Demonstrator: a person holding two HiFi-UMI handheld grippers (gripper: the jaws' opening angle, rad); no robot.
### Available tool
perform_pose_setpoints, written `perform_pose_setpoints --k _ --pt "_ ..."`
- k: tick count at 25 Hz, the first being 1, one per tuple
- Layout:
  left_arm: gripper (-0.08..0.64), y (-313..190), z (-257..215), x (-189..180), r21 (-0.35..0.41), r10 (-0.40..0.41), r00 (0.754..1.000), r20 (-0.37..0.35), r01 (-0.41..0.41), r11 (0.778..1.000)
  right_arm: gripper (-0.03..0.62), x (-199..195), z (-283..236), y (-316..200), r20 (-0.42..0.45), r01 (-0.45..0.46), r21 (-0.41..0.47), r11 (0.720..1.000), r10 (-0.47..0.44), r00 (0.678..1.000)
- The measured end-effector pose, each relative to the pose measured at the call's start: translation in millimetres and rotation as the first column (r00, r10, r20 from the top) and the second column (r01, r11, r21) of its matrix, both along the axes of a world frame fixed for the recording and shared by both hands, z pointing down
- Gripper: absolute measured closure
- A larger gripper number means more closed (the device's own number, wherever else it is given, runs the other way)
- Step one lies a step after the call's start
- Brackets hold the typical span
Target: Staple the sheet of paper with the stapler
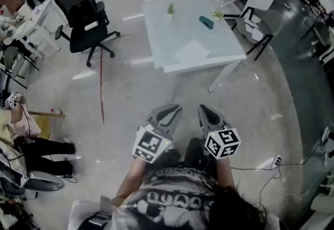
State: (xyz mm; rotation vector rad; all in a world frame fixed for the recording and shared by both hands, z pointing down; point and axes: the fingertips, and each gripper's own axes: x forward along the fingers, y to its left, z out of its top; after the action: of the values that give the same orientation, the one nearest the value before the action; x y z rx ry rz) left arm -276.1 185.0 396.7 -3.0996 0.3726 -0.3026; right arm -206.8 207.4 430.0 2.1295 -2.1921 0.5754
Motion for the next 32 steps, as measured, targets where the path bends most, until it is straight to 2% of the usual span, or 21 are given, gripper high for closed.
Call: perform_pose_setpoints --k 8,12,18,26,32 --pt "0.535 -24 18 23 -0.039 -0.009 1.000 0.024 0.010 0.999 0.595 13 24 -19 0.025 0.039 -0.060 0.997 -0.038 0.999" --pt "0.535 -40 25 46 -0.049 -0.025 0.998 0.049 0.028 0.998 0.588 38 37 -36 0.045 0.058 -0.082 0.995 -0.054 0.998" --pt "0.535 -77 38 99 -0.073 -0.068 0.993 0.092 0.075 0.995 0.586 101 50 -79 0.054 0.096 -0.103 0.990 -0.090 0.994" --pt "0.535 -120 32 212 -0.064 -0.090 0.991 0.102 0.096 0.993 0.584 214 64 -128 0.052 0.141 -0.144 0.979 -0.134 0.990" --pt "0.535 -141 35 262 -0.068 -0.153 0.982 0.113 0.161 0.985 0.580 262 73 -157 0.056 0.203 -0.146 0.968 -0.197 0.979"
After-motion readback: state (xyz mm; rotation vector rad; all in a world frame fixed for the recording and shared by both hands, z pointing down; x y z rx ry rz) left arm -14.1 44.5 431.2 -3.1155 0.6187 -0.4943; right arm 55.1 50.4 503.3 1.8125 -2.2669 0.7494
